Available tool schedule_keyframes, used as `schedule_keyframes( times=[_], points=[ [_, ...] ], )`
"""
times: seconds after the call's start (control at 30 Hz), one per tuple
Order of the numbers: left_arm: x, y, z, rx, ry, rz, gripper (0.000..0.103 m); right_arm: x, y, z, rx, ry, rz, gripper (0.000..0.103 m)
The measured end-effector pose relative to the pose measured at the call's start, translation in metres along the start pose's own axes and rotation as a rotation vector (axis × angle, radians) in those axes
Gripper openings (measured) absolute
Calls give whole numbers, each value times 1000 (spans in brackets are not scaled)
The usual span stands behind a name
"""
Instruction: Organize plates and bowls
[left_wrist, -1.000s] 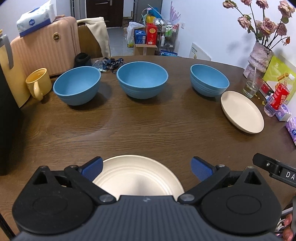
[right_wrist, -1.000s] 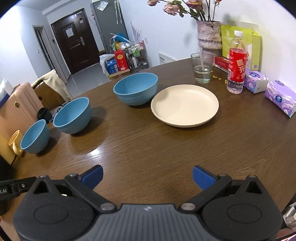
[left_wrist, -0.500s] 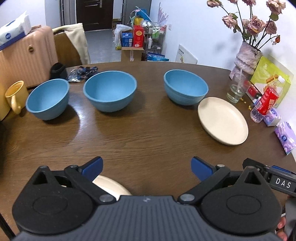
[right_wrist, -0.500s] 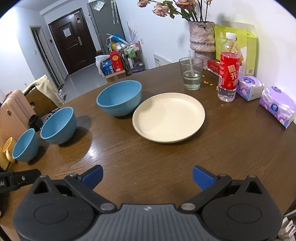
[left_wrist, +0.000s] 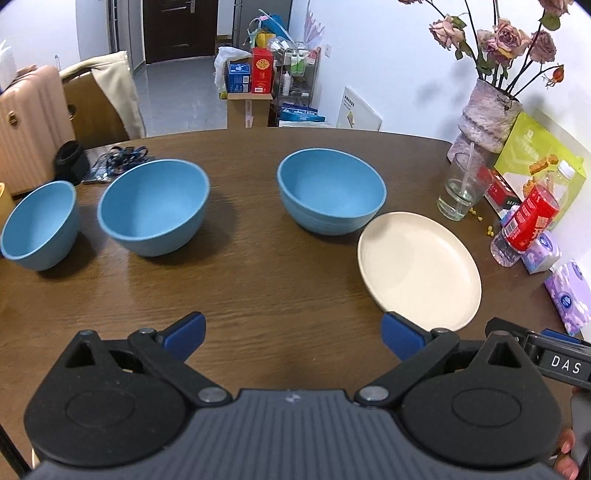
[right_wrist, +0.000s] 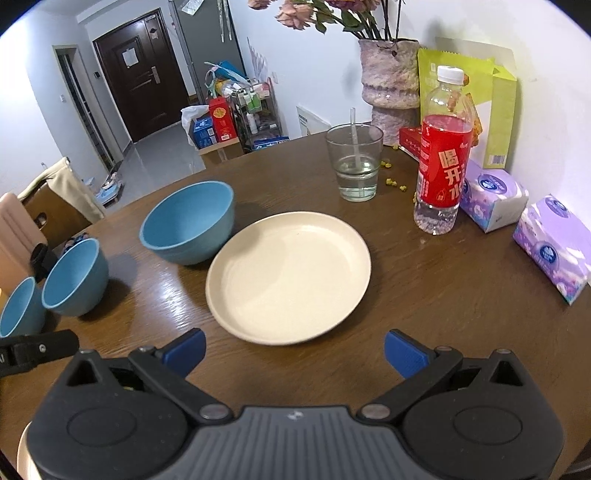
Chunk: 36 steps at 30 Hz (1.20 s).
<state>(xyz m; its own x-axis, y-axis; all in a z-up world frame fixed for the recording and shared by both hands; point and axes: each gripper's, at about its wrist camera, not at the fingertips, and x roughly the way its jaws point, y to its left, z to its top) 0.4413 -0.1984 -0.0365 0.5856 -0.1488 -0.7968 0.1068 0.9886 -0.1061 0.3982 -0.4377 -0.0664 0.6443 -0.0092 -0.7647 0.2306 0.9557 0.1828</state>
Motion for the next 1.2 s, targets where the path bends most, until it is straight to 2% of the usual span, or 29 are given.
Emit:
schedule_keyframes(
  times=[0.37,0.73,1.03,1.1,1.2],
  points=[
    [52,-39,36,-2,51,23,103,49,-44,46,20,46,27,103],
    [117,-64,61,-37,138,72,103,106,-76,80,9,150,63,102],
    [155,-76,70,-54,171,116,101,140,-88,94,-1,212,78,90],
    [160,-80,71,-53,180,110,97,147,-92,95,7,225,90,85],
    [168,-83,70,-54,201,102,84,152,-96,96,16,244,114,74]
  ],
)
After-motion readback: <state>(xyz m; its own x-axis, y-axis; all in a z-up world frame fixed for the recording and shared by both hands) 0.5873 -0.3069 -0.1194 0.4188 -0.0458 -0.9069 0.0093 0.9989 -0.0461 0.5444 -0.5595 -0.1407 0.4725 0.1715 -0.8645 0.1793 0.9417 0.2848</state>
